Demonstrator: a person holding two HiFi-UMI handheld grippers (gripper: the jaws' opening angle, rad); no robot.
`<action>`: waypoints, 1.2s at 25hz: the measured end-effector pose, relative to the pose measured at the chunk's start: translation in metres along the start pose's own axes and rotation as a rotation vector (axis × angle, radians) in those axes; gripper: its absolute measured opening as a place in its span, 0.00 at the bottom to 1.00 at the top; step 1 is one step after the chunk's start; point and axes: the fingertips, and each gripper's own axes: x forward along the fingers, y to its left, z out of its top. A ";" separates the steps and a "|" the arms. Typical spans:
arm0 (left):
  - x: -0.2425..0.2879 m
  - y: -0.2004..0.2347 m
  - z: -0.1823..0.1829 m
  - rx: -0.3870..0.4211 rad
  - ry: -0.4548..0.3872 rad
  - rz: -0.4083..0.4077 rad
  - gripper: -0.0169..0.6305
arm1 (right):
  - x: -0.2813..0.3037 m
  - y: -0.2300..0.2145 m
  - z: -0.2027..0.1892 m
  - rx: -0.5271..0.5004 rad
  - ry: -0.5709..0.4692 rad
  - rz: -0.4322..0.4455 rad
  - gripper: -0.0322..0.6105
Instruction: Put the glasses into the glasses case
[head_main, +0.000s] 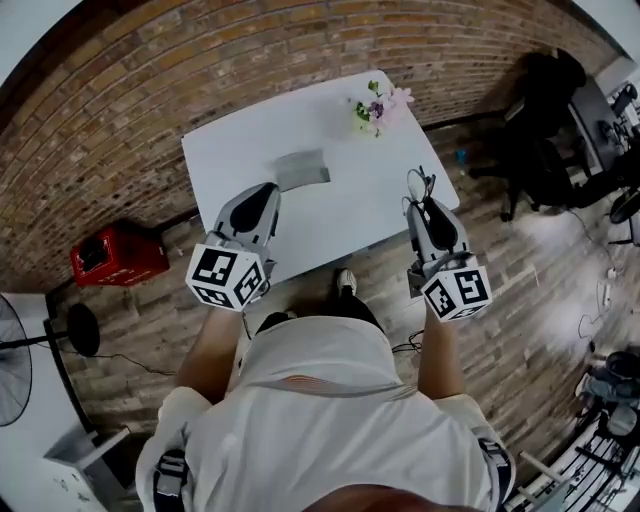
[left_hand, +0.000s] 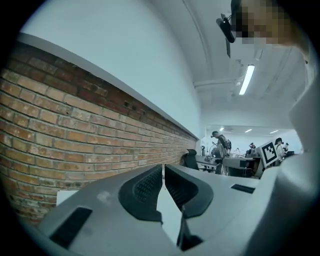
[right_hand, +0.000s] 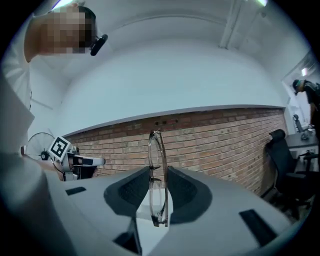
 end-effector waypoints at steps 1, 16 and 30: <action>0.006 0.005 0.002 -0.002 -0.003 0.031 0.07 | 0.016 -0.008 0.003 -0.002 0.003 0.034 0.30; 0.015 0.059 0.003 -0.048 -0.008 0.464 0.07 | 0.177 -0.030 -0.024 -0.030 0.220 0.552 0.30; -0.038 0.087 -0.034 -0.149 0.001 0.611 0.07 | 0.253 0.056 -0.141 -0.215 0.698 0.936 0.30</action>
